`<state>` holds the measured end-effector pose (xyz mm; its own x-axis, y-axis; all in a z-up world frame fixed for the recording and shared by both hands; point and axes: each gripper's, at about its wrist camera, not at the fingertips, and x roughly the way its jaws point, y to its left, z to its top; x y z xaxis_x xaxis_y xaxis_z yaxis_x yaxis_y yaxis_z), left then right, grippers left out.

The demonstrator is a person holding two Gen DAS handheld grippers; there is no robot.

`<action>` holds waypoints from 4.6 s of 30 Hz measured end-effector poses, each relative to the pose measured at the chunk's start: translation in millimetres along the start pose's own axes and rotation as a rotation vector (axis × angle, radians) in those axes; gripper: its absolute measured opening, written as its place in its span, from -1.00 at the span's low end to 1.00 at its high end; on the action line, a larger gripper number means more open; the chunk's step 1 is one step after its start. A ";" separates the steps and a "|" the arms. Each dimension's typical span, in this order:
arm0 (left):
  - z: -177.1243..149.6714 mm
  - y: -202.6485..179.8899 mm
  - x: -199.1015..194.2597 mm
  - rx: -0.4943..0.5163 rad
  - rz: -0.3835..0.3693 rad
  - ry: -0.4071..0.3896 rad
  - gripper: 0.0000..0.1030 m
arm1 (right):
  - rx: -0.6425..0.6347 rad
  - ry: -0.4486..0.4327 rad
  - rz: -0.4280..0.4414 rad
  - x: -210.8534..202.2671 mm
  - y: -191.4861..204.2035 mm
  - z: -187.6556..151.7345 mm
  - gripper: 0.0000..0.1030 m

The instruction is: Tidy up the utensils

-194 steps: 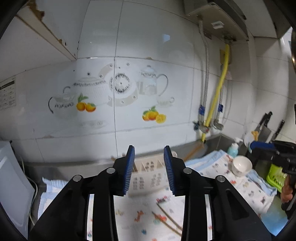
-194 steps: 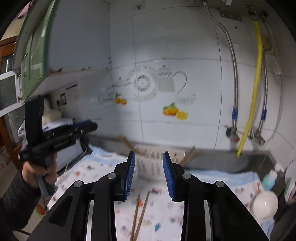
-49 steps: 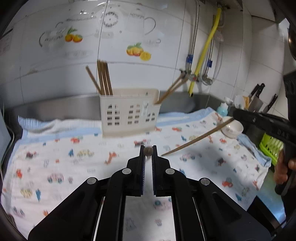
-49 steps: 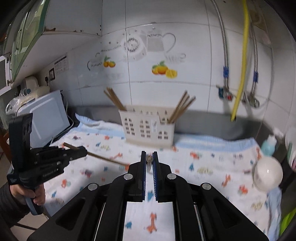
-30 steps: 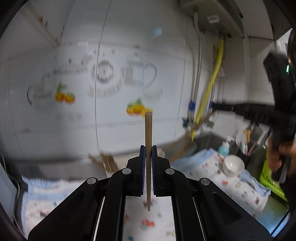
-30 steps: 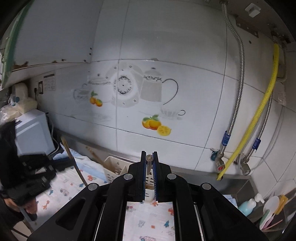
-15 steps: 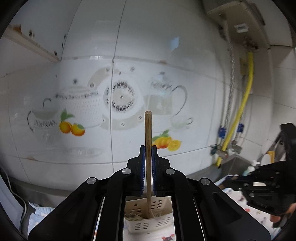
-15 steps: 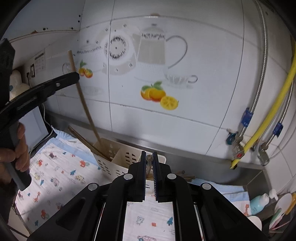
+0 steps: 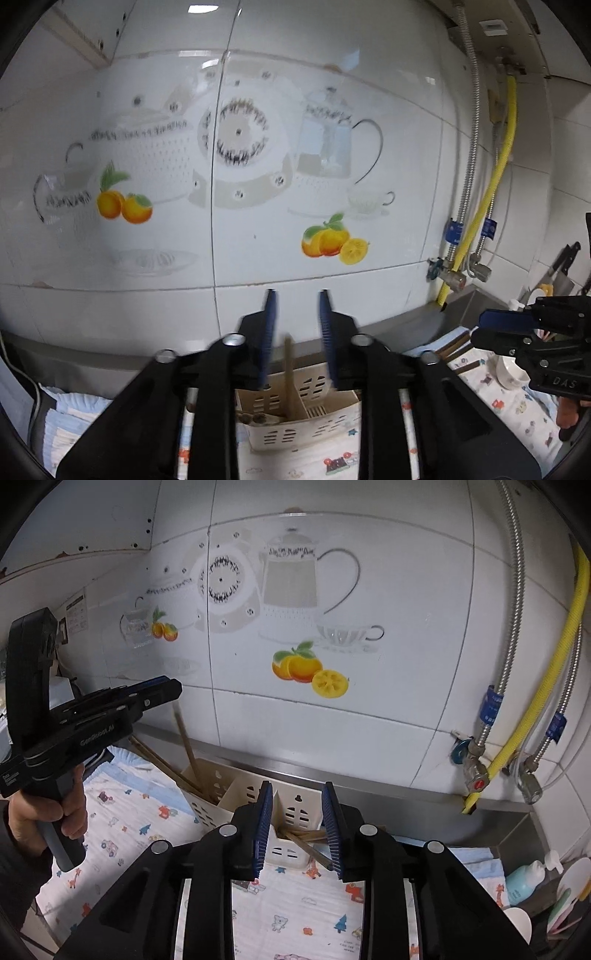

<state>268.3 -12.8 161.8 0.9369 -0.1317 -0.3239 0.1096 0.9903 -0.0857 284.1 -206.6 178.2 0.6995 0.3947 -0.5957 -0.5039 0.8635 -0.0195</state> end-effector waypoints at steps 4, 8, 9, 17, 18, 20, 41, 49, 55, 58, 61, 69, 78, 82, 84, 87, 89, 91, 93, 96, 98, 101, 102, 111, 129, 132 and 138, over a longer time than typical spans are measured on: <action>3.4 -10.1 -32.2 0.032 -0.003 -0.035 -0.19 | 0.008 -0.026 0.001 -21.1 2.5 -9.8 -0.24; -2.5 -11.7 -61.3 0.026 -0.022 -0.029 -0.04 | 0.018 -0.044 -0.006 -43.7 8.0 -28.9 -0.01; -7.4 -12.4 -69.2 0.033 -0.019 -0.021 0.01 | 0.015 -0.050 -0.011 -49.8 10.3 -35.0 0.01; -53.5 -13.8 -115.6 0.044 -0.013 0.037 0.47 | 0.041 -0.082 -0.023 -90.1 26.6 -81.7 0.41; -59.8 -14.2 -120.6 0.048 -0.007 0.037 0.60 | 0.039 -0.080 -0.027 -93.5 29.7 -88.8 0.42; -75.9 -15.8 -130.8 0.064 0.001 0.053 0.69 | 0.035 -0.075 -0.041 -98.2 35.4 -102.0 0.49; -163.9 8.1 -163.5 -0.066 0.074 0.187 0.90 | 0.088 -0.012 -0.100 -109.3 74.5 -192.2 0.82; -181.1 12.0 -162.8 -0.073 0.095 0.229 0.90 | 0.098 0.011 -0.081 -102.1 80.7 -200.5 0.82; -184.9 16.3 -163.8 -0.084 0.102 0.236 0.90 | 0.100 0.018 -0.076 -98.1 81.6 -201.8 0.82; -186.7 17.6 -164.2 -0.084 0.110 0.237 0.90 | 0.107 0.022 -0.073 -95.5 80.8 -203.0 0.84; -189.2 18.3 -164.1 -0.084 0.114 0.242 0.90 | 0.109 0.029 -0.071 -92.3 80.9 -204.6 0.85; -193.3 20.5 -166.1 -0.088 0.118 0.247 0.90 | 0.118 0.031 -0.070 -91.6 78.5 -206.8 0.85; -197.1 22.6 -168.4 -0.099 0.118 0.248 0.90 | 0.123 0.033 -0.073 -91.3 78.1 -208.4 0.86; -196.6 21.9 -170.1 -0.097 0.114 0.245 0.90 | 0.124 0.034 -0.073 -91.4 78.2 -208.6 0.86; -196.3 21.0 -171.3 -0.095 0.113 0.241 0.90 | 0.123 0.032 -0.072 -91.7 77.7 -208.4 0.86; -195.9 19.1 -173.4 -0.095 0.107 0.237 0.90 | 0.125 0.028 -0.074 -92.0 77.9 -208.7 0.86; -196.0 17.6 -175.1 -0.096 0.106 0.234 0.90 | 0.127 0.025 -0.079 -92.8 77.8 -208.7 0.86; -196.0 16.1 -175.9 -0.095 0.101 0.233 0.90 | 0.131 0.022 -0.078 -93.2 77.6 -208.8 0.86; -195.6 15.3 -175.8 -0.093 0.099 0.232 0.90 | 0.133 0.019 -0.081 -94.3 76.9 -208.6 0.86; -194.7 13.7 -176.1 -0.088 0.095 0.228 0.90 | 0.137 0.019 -0.079 -94.2 76.4 -208.6 0.86; -194.2 13.1 -176.9 -0.085 0.093 0.224 0.90 | 0.136 0.018 -0.085 -94.5 76.3 -208.6 0.86; -193.5 12.7 -177.1 -0.085 0.091 0.220 0.90 | 0.140 0.015 -0.084 -94.9 75.8 -207.9 0.86; -193.3 12.0 -177.2 -0.084 0.089 0.219 0.90 | 0.140 0.015 -0.084 -95.1 76.1 -207.9 0.86; -192.9 8.0 -177.2 -0.075 0.081 0.218 0.90 | 0.140 0.012 -0.082 -95.9 76.0 -206.9 0.86; -193.5 6.0 -177.3 -0.070 0.080 0.218 0.90 | 0.138 0.010 -0.084 -96.3 75.8 -207.0 0.86; -193.4 5.8 -177.5 -0.071 0.081 0.218 0.90 | 0.137 0.011 -0.084 -96.6 75.6 -206.8 0.86; -193.7 5.4 -177.4 -0.068 0.081 0.218 0.90 | 0.136 0.009 -0.084 -96.7 75.9 -206.4 0.86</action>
<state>38.4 7.2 36.3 0.8469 -0.0654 -0.5277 0.0073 0.9937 -0.1114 73.6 -243.9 68.6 0.7311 0.3174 -0.6040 -0.3702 0.9281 0.0396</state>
